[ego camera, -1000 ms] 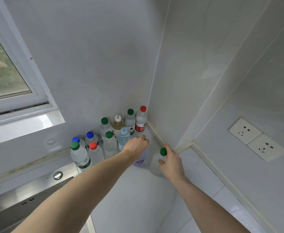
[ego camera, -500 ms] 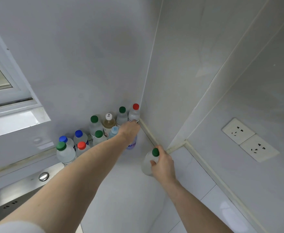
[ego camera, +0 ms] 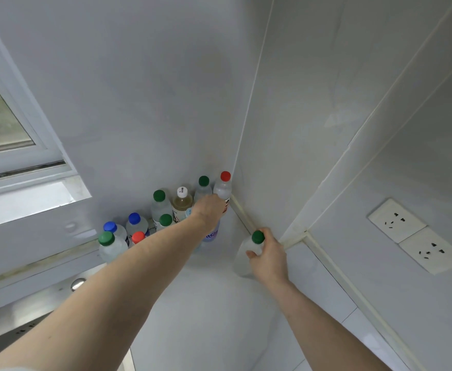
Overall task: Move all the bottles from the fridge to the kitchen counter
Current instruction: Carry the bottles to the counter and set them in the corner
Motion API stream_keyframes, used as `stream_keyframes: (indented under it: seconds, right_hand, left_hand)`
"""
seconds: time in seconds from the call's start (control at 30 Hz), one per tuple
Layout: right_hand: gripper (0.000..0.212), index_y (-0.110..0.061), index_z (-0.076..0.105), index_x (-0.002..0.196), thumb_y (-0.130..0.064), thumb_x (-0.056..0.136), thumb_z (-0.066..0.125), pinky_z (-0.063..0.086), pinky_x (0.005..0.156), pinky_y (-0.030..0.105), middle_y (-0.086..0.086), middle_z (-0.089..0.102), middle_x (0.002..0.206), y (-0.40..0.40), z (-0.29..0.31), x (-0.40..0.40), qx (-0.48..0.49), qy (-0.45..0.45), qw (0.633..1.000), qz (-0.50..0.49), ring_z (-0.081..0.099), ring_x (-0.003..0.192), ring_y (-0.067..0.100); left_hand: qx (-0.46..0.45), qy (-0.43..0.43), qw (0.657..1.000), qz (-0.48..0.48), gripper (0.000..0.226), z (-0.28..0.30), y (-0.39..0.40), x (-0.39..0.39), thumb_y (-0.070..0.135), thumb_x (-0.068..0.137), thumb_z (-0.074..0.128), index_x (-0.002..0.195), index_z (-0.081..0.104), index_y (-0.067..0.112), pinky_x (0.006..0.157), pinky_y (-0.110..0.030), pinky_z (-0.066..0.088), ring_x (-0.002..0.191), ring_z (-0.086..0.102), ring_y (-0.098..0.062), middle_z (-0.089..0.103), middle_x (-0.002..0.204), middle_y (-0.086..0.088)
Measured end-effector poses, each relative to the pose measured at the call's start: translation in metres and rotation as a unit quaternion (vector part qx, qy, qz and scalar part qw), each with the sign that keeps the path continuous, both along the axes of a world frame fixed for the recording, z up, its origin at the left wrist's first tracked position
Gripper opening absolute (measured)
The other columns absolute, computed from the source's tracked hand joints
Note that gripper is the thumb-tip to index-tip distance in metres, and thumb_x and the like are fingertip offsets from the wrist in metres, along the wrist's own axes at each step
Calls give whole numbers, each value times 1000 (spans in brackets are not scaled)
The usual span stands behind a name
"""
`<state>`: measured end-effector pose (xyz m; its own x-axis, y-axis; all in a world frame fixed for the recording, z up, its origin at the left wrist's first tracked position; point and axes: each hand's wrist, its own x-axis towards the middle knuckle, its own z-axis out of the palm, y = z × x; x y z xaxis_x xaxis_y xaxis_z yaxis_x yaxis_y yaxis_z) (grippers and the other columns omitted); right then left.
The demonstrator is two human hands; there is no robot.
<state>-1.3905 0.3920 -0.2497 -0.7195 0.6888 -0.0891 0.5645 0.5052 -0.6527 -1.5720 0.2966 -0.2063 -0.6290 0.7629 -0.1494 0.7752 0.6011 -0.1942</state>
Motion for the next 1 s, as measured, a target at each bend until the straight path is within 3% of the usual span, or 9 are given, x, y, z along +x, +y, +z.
stream_keyframes:
  seconds: [0.2,0.43,0.57,0.7,0.87,1.0]
  right_hand:
    - [46,-18,55,118,-8,82,80,41,75,26,-1,63,103,16,3,-39,8,3,1000,2,61,93,26]
    - [48,-13,55,121,-4,80,79,39,76,25,6,68,115,23,0,-84,17,15,999,25,64,103,30]
    - [51,-12,53,125,-3,82,79,36,76,23,7,67,119,22,1,-104,16,14,999,45,63,106,30]
    - [50,-14,52,127,-5,85,77,40,78,26,7,66,121,21,0,-116,21,19,998,56,64,107,32]
    - [46,-10,52,125,-2,85,74,38,75,27,8,67,120,25,-1,-128,28,26,996,79,64,106,32]
    - [45,-11,51,124,-3,85,73,45,76,32,8,67,116,29,-3,-135,33,29,995,91,64,103,32]
  left_hand:
    - [-4,-19,1000,-1,19,-7,-5,-5,2,96,56,112,64,10,80,-30,56,99,71,-23,72,109,-8]
    - [65,-42,997,16,45,-10,-15,0,3,85,71,128,58,9,85,-38,56,113,62,-27,57,129,-7]
    - [37,-7,999,9,30,-7,-21,0,5,89,64,119,62,10,81,-33,48,106,63,-26,67,118,-8]
    - [21,-27,999,30,28,-5,-24,0,7,85,69,112,64,12,75,-32,43,98,66,-25,71,107,-6]
    - [14,-25,999,36,30,-5,-16,-1,11,84,68,114,64,14,74,-32,38,105,62,-26,69,110,-5]
    - [5,-26,999,44,29,-2,-15,-3,8,85,65,114,62,13,80,-32,38,110,58,-26,67,111,-6]
